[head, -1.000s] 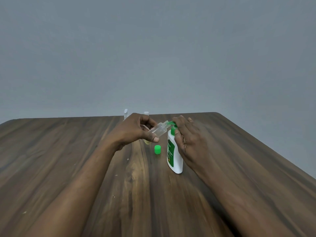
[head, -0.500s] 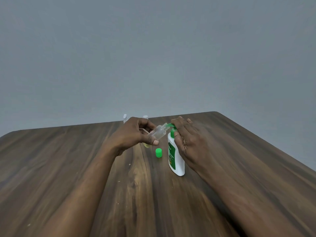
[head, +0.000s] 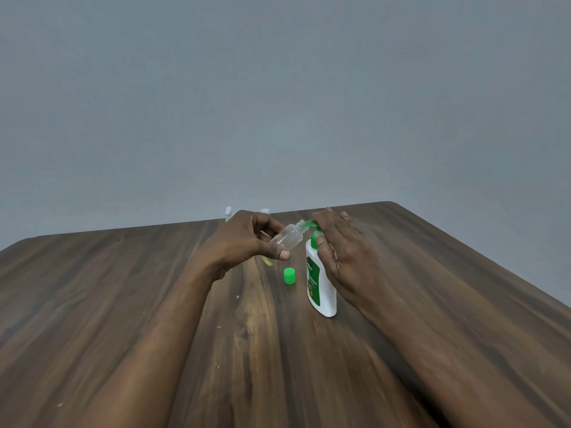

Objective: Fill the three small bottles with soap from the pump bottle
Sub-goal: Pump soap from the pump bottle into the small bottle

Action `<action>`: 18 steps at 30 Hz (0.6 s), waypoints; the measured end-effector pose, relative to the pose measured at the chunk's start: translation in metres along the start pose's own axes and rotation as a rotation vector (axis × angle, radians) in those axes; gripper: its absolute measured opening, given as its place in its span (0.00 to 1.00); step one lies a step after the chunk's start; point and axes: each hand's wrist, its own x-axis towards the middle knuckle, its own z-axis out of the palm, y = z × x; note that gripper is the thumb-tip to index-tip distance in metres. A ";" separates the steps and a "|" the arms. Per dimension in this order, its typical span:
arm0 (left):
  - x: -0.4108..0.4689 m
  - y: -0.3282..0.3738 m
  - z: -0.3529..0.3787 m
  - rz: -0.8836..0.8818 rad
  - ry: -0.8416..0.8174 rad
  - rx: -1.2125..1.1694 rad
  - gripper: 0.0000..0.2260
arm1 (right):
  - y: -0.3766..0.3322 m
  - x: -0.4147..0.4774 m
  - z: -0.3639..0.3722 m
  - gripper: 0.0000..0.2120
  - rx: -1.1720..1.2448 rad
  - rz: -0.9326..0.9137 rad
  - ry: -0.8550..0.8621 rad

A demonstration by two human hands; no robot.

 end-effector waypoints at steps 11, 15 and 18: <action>-0.001 0.000 0.001 -0.001 -0.002 0.018 0.16 | 0.001 0.000 0.000 0.20 0.003 0.021 -0.022; 0.000 0.001 -0.001 0.005 -0.001 0.008 0.16 | -0.002 0.001 -0.002 0.21 0.016 0.006 -0.022; -0.001 0.002 0.000 0.008 0.005 0.019 0.16 | -0.002 0.000 -0.002 0.20 0.011 0.002 -0.013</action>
